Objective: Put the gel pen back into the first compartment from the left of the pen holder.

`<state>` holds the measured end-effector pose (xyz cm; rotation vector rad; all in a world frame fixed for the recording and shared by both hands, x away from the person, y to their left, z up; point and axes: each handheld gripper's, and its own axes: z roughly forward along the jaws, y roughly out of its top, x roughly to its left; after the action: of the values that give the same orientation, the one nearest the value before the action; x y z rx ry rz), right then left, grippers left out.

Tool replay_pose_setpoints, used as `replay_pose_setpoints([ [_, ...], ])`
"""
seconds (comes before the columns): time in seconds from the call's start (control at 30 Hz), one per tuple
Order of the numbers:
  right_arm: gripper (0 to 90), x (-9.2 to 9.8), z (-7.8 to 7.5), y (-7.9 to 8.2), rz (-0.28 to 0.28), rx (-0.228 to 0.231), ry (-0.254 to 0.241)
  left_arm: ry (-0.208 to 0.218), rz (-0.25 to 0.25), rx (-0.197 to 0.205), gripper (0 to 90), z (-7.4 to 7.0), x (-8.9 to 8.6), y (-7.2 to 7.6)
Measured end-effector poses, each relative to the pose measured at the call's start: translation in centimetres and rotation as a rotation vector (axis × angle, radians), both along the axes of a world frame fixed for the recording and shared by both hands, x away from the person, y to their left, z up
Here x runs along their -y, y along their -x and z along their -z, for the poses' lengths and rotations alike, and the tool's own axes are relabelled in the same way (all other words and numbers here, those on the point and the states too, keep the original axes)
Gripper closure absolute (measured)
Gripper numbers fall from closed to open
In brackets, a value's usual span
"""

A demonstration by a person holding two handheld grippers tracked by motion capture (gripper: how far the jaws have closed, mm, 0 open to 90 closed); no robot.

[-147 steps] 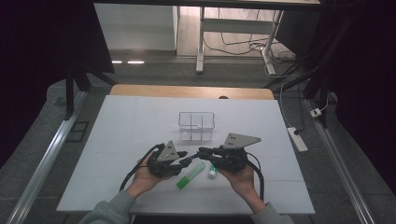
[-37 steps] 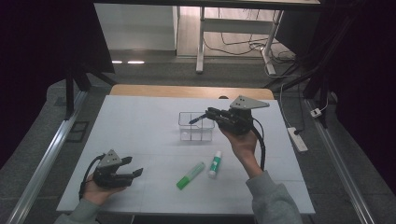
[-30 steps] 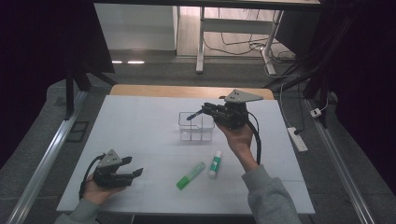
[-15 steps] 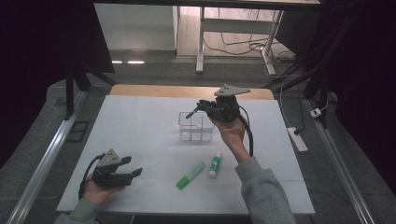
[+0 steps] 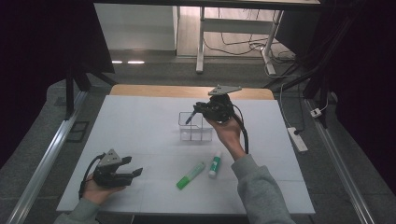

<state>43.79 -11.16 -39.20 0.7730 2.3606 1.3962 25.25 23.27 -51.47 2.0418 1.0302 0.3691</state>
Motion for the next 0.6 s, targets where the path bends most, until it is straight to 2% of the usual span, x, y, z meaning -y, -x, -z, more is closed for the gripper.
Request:
replay_pose_setpoints([
  [0.1,57.5,-0.1,0.0,0.2,0.020,0.016,0.009,0.001,-0.001,-0.001,32.6,0.0,0.0,0.0],
  [0.2,52.6,0.1,0.0,0.5,0.024,0.023,0.001,-0.001,-0.001,-0.002,32.6,0.0,0.0,0.0],
  [0.37,49.8,0.9,0.4,0.9,0.019,0.019,-0.005,-0.004,0.001,-0.003,32.5,0.1,0.1,0.0],
  [0.6,47.3,2.7,1.1,1.8,0.012,0.008,-0.040,-0.004,-0.002,-0.004,32.5,0.0,0.1,-0.1],
])
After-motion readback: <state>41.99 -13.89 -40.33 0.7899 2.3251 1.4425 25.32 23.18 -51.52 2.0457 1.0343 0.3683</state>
